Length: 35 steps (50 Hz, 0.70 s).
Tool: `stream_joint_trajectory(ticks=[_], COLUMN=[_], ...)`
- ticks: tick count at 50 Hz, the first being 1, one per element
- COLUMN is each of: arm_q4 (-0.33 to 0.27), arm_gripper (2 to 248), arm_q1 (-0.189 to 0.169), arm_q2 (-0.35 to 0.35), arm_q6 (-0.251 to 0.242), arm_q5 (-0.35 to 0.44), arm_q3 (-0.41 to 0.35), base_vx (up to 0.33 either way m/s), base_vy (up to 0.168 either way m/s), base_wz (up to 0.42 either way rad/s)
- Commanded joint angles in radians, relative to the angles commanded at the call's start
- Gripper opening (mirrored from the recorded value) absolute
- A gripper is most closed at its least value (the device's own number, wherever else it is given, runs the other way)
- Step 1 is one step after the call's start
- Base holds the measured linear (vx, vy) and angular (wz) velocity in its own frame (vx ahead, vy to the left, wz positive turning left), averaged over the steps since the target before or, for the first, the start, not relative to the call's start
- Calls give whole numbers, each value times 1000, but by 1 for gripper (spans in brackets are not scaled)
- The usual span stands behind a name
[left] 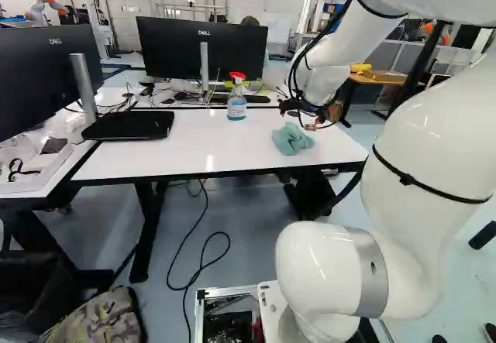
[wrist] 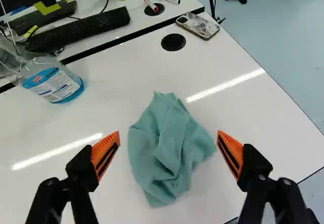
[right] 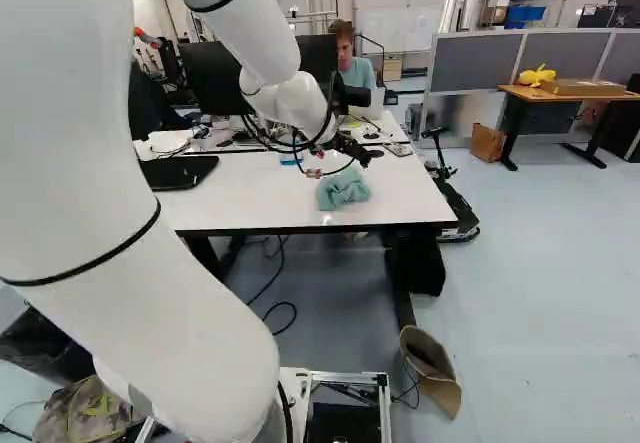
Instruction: Clean the table with the green towel
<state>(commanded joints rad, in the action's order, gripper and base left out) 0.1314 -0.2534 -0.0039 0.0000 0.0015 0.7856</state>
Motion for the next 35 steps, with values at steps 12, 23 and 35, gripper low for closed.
stream_joint_trajectory(ticks=[12, 23, 35], arm_q4=[0, 0, 0], arm_gripper=[247, 247, 247], arm_q1=[21, 54, 93], arm_q2=[45, 105, 148], arm_q6=[0, 0, 0], arm_q5=[0, 0, 0], arm_q3=[-22, -54, -87], base_vx=[0, 0, 0], base_vy=[0, 0, 0], base_wz=[0, 0, 0])
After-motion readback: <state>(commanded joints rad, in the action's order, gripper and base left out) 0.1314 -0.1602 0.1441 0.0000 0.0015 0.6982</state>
